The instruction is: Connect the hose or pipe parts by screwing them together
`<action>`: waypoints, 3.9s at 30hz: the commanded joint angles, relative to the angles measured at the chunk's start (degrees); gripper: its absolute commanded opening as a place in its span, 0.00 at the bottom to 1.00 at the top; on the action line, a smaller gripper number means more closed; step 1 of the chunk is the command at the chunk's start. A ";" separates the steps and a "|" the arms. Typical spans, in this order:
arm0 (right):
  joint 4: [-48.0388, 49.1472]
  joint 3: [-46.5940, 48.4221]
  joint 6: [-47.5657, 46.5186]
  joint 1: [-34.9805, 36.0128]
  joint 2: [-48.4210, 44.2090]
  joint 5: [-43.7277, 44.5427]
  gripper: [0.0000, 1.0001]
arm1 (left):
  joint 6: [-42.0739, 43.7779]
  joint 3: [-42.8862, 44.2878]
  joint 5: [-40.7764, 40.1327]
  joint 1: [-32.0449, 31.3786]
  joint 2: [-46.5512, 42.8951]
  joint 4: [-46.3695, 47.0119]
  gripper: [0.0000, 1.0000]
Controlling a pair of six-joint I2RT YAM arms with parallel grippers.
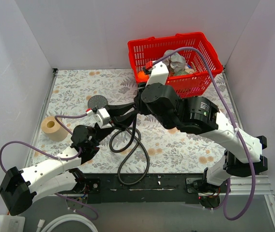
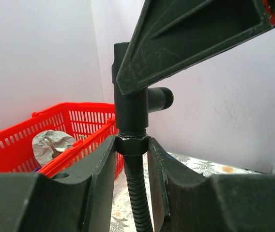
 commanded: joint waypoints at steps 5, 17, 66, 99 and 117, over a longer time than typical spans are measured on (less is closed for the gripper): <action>-1.40 3.28 4.38 3.42 2.90 -5.92 0.52 | 0.95 2.90 -11.12 0.46 0.36 3.82 0.00; -0.97 5.48 2.71 4.74 2.64 -3.37 0.92 | -0.54 3.17 -10.53 0.46 0.54 3.03 0.00; 7.83 -5.87 -19.61 -3.69 -6.07 -26.58 0.01 | -6.25 7.56 0.54 0.46 -1.22 -5.23 0.00; 3.52 3.19 -28.31 -10.81 -2.28 -37.08 0.01 | -4.40 12.30 32.79 0.55 -1.84 -26.75 0.00; 6.68 -17.45 -29.55 -16.70 -16.17 -42.22 0.01 | -12.84 18.81 40.28 1.34 -0.17 -27.74 0.00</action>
